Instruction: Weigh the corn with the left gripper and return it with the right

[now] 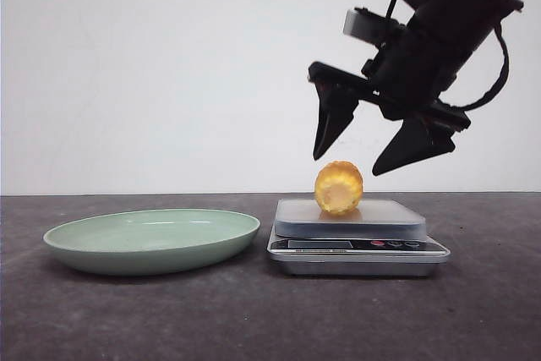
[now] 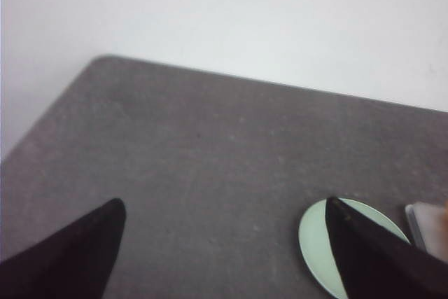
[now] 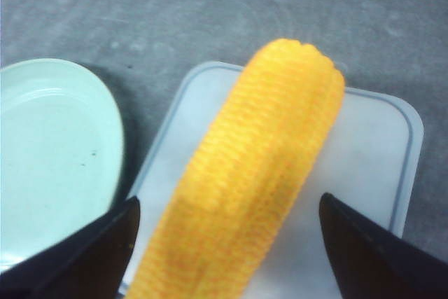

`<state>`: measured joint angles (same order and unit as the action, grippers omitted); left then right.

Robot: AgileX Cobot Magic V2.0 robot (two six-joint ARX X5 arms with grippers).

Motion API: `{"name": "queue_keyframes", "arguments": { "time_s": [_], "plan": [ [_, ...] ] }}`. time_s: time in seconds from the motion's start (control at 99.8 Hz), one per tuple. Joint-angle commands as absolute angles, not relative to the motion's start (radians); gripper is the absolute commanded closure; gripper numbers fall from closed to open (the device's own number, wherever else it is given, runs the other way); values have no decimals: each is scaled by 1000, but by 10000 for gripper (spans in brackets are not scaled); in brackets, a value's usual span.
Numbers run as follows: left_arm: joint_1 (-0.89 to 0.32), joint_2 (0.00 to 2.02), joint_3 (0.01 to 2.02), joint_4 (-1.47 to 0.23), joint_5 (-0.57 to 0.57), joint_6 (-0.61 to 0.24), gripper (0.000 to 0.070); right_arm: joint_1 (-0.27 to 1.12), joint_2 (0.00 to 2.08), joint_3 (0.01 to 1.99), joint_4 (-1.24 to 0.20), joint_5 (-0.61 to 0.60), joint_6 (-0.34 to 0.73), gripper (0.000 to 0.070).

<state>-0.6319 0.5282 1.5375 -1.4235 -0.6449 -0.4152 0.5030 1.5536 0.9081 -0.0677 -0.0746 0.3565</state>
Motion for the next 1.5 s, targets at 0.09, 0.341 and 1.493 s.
{"name": "queue_keyframes", "arguments": {
  "time_s": [0.09,0.341,1.493],
  "plan": [
    [-608,461,1449,-1457,-569,-481,150,512,1583,925,-52,-69,372,234],
    [-592,333,1267,-1457,-541,-538,150,515,1584,925,-52,-50,382,394],
    [-589,252,1213,-1435,-550,-540,149,906,1659,1324,-151,14,439,700]
  ]
}}
